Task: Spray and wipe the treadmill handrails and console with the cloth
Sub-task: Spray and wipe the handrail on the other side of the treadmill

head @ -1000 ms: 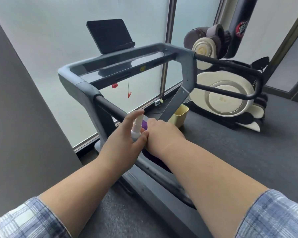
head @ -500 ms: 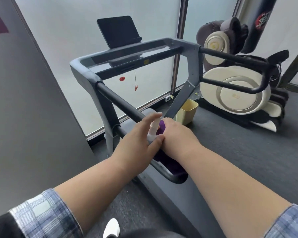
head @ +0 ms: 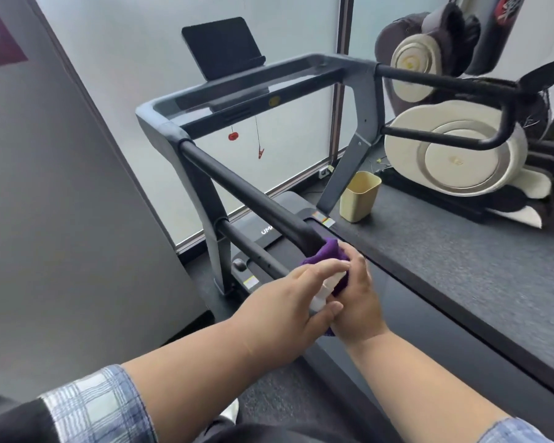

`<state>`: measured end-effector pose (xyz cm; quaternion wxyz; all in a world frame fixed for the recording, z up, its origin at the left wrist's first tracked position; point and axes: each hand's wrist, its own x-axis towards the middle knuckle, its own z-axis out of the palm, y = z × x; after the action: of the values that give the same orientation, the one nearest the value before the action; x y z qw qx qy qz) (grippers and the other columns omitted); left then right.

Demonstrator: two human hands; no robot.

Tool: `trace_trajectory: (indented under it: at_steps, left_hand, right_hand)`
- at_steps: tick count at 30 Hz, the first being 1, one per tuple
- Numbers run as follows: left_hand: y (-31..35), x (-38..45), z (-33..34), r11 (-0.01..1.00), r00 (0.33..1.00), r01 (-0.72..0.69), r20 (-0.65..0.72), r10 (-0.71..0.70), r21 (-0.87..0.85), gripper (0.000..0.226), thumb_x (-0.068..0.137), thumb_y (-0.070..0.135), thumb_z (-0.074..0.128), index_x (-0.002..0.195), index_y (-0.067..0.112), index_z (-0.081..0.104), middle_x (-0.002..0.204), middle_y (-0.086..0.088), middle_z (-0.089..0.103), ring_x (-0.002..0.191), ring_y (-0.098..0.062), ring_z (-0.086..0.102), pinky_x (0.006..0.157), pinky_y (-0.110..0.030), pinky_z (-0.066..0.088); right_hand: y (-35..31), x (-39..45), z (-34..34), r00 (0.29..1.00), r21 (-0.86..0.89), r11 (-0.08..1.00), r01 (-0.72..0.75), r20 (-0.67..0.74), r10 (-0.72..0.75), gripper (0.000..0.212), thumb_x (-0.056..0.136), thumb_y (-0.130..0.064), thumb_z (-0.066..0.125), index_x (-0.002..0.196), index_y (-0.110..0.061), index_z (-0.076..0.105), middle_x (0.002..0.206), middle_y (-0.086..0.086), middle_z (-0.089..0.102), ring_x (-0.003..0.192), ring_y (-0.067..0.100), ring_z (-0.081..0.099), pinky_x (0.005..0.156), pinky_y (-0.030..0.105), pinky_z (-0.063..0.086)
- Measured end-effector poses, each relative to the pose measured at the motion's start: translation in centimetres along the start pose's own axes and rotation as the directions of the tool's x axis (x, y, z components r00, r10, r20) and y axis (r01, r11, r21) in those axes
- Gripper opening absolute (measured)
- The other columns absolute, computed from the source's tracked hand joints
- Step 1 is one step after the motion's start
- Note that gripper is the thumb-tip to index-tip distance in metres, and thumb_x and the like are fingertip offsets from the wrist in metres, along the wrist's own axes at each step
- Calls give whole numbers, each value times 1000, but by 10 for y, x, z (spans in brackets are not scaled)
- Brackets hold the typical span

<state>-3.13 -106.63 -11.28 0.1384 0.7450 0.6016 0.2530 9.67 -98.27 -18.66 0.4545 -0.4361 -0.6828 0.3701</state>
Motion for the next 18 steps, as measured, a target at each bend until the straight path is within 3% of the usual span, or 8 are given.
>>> trace_trajectory:
  at_steps: [2, 5, 6, 10, 14, 16, 18]
  left_hand:
    - [1, -5, 2, 1000, 1000, -10, 15, 10, -5, 52, 90, 60, 43, 137, 61, 21, 142, 24, 44, 110, -13, 63, 90, -38, 54]
    - [-4, -7, 1, 1000, 1000, -13, 15, 13, 10, 53, 89, 60, 41, 137, 63, 19, 145, 30, 34, 115, -8, 59, 94, -33, 52]
    - [-6, -7, 0, 1000, 1000, -11, 6, 11, 17, 53, 89, 60, 42, 137, 63, 19, 146, 33, 30, 115, -4, 57, 94, -28, 51]
    - [-18, -5, -8, 1000, 999, -1, -36, 0, -9, 52, 89, 61, 45, 136, 69, 22, 128, 55, 33, 114, 4, 51, 86, -6, 38]
    - [-27, -2, -15, 992, 995, -42, -97, 31, -119, 55, 90, 57, 52, 133, 74, 22, 133, 37, 51, 115, 7, 55, 92, -17, 45]
    - [-35, 2, -18, 988, 992, -60, -122, 42, -144, 55, 90, 55, 55, 134, 72, 25, 133, 29, 55, 113, 3, 59, 90, -25, 49]
    - [-47, 7, -22, 983, 988, -55, -150, 29, -178, 56, 90, 55, 56, 134, 71, 26, 132, 27, 57, 112, 1, 61, 90, -29, 50]
  right_hand:
    - [8, -10, 2, 1000, -22, 1000, 12, -14, -12, 67, 80, -41, 70, 139, -26, 43, 131, 7, 56, 118, 21, 57, 100, 44, 50]
    - [16, -24, 2, 999, -55, 998, -39, -33, 38, 64, 73, -50, 64, 128, -57, 34, 130, -3, 54, 115, 9, 53, 99, 18, 43]
    - [19, -27, 2, 998, -60, 997, -57, -25, 56, 64, 70, -54, 62, 127, -58, 34, 131, -5, 52, 115, 5, 51, 99, 15, 40]
    - [19, -24, 0, 997, -83, 994, -72, 12, 73, 74, 74, -61, 73, 135, -45, 34, 133, -9, 48, 118, 4, 47, 102, 26, 44]
    - [-7, -9, 4, 999, -166, 986, 11, -51, -20, 78, 78, -61, 65, 143, -23, 44, 136, -4, 49, 122, 10, 47, 103, 29, 42]
    - [-25, 2, 10, 990, -269, 962, 55, -109, -87, 73, 79, -55, 54, 141, -18, 46, 137, 4, 53, 123, 16, 47, 101, 32, 39]
    - [-40, 10, 15, 983, -379, 922, 83, -118, -137, 69, 79, -51, 57, 139, -17, 48, 136, 7, 55, 122, 22, 48, 101, 37, 42]
